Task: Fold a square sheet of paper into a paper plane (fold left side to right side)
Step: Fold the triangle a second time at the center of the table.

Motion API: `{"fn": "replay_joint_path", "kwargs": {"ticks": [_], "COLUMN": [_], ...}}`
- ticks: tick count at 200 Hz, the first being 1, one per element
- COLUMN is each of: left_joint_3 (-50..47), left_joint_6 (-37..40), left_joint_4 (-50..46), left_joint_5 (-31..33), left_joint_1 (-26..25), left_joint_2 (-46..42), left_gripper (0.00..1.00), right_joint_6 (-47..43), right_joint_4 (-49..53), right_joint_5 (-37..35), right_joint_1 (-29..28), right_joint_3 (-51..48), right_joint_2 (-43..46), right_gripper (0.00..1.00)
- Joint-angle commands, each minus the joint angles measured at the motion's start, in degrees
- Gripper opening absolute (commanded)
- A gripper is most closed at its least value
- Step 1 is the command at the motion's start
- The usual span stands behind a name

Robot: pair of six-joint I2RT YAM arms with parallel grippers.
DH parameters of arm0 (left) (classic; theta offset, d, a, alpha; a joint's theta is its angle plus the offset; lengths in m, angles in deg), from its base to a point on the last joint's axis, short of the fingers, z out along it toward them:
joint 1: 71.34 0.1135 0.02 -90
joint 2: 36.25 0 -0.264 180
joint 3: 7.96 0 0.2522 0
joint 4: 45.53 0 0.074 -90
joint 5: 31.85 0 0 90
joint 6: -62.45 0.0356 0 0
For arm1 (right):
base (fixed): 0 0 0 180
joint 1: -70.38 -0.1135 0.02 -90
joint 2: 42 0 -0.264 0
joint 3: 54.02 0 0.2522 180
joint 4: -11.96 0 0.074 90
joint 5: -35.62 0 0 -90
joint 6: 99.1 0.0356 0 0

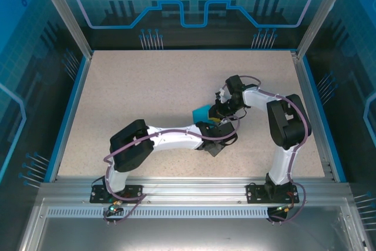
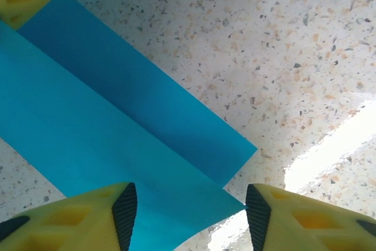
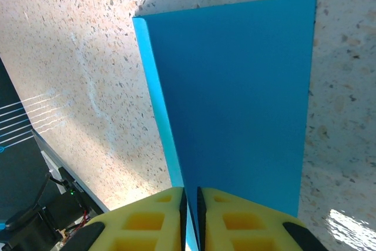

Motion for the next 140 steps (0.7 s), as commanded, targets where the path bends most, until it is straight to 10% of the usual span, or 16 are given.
{"fn": "replay_joint_path", "kwargs": {"ticks": [1,93,140], "left_joint_3": [-0.6,-2.2,-3.5], "left_joint_6": [1.1,0.9,0.3], "left_joint_4": [0.9,1.8,3.0], "left_joint_5": [0.4,0.3,-2.0], "left_joint_1": [-0.6,-0.6,-0.1], "left_joint_2": [-2.2,-3.5,-4.8], "left_gripper": [0.49,0.17,0.09], "right_joint_6": [-0.1,-0.8,-1.7], "right_joint_4": [2.1,2.3,1.8], "right_joint_5": [-0.6,-0.8,-0.2], "right_joint_1": [-0.7,-0.7,1.6], "right_joint_3": [1.3,1.7,2.0], "right_joint_2": [-1.2,-1.3,3.2], "right_gripper": [0.16,0.2,0.41]}}
